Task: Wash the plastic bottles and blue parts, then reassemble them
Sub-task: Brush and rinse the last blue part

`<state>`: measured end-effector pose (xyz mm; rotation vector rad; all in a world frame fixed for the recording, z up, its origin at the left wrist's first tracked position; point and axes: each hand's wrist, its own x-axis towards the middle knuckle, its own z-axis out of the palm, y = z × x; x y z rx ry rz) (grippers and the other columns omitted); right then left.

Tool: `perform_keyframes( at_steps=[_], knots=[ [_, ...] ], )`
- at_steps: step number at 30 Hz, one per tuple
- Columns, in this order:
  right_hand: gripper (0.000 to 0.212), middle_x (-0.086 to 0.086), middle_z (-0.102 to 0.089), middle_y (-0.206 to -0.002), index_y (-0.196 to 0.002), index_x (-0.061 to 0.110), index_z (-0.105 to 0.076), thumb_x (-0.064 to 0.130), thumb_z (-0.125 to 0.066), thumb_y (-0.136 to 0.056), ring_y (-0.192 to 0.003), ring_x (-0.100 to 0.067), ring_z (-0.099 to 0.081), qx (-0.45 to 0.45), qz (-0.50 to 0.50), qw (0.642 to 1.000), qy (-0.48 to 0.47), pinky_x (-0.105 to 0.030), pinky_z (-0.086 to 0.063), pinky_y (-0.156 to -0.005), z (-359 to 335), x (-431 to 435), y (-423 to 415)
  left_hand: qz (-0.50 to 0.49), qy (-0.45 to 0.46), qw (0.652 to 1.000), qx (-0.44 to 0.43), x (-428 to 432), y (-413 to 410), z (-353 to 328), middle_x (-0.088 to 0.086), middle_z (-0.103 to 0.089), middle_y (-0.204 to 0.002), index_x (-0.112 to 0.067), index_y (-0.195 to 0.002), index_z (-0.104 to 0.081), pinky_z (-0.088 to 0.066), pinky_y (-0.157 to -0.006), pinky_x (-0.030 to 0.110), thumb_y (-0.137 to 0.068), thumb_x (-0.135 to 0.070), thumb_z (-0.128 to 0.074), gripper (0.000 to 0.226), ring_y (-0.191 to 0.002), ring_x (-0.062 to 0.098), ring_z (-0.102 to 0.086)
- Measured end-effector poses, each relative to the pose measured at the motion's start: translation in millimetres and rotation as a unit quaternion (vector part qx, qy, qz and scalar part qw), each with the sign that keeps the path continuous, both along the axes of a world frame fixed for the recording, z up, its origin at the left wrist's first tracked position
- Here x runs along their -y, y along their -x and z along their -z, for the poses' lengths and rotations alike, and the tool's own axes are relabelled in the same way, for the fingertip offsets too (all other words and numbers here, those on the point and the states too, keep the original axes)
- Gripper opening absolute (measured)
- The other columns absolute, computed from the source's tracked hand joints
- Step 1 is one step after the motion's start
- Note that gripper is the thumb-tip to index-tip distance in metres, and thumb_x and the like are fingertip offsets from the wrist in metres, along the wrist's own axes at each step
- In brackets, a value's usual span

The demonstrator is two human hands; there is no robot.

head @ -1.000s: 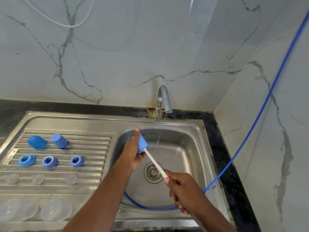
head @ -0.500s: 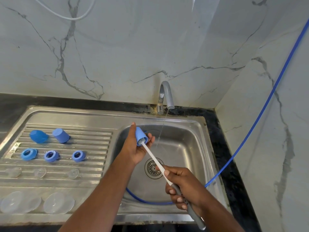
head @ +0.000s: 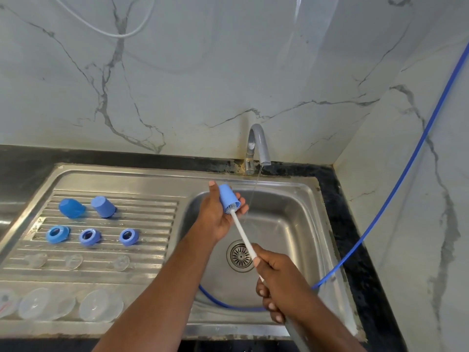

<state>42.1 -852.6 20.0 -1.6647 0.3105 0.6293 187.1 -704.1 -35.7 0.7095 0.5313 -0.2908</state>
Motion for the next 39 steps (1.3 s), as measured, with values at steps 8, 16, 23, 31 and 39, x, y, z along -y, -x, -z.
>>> perform_keyframes(
  at_steps=[8,16,23,31,39],
  knots=[
    [0.043,0.013,-0.046,-0.055,-0.127,0.063,-0.051,0.025,-0.046,-0.107,-0.046,-0.002,-0.036,0.086,0.013,0.992,0.087,-0.019,-0.033,-0.045,11.4,9.8,-14.4,0.006,0.010,1.000,-0.007,-0.6,-6.4,3.5,0.013,-0.061,-0.075,-0.002,-0.102,-0.055,-0.057,-0.088,0.050,-0.103,-0.058,-0.035,0.059,-0.065,0.023,-0.063],
    [0.035,-0.001,-0.042,-0.063,-0.123,0.062,-0.059,0.033,-0.047,-0.107,-0.044,-0.011,-0.028,-0.036,-0.007,0.996,-0.081,-0.017,-0.023,-0.039,-5.9,21.8,-8.0,0.004,-0.021,0.999,0.030,-4.4,-6.4,-0.4,0.015,-0.062,-0.082,-0.004,-0.112,-0.054,-0.059,-0.089,0.049,-0.102,-0.057,-0.040,0.056,-0.069,0.023,-0.064],
    [0.038,-0.001,-0.041,-0.062,-0.128,0.057,-0.055,0.027,-0.045,-0.107,-0.041,-0.007,-0.032,0.081,0.025,0.994,0.071,-0.019,-0.029,-0.038,8.3,13.0,-11.7,0.002,0.007,1.000,0.010,7.3,-9.4,-11.5,0.016,-0.058,-0.081,-0.002,-0.112,-0.053,-0.060,-0.078,0.047,-0.101,-0.056,-0.041,0.056,-0.067,0.024,-0.062],
    [0.034,-0.007,-0.036,-0.065,-0.131,0.043,-0.063,0.026,-0.050,-0.104,-0.041,-0.011,-0.027,-0.117,0.022,0.961,-0.251,-0.016,-0.027,-0.034,-8.5,37.9,-3.6,0.015,0.100,0.995,0.022,3.8,7.6,3.4,0.010,-0.058,-0.073,-0.006,-0.099,-0.058,-0.063,-0.074,0.040,-0.101,-0.061,-0.036,0.059,-0.060,0.021,-0.060],
    [0.036,-0.007,-0.042,-0.061,-0.126,0.055,-0.062,0.027,-0.049,-0.106,-0.039,-0.011,-0.033,-0.020,0.024,0.993,-0.110,-0.019,-0.029,-0.035,2.2,18.4,14.9,0.024,0.060,0.997,0.051,9.4,15.9,-3.3,0.011,-0.061,-0.082,-0.008,-0.097,-0.060,-0.059,-0.088,0.044,-0.086,-0.030,-0.070,0.026,-0.072,0.021,-0.063]
  ],
)
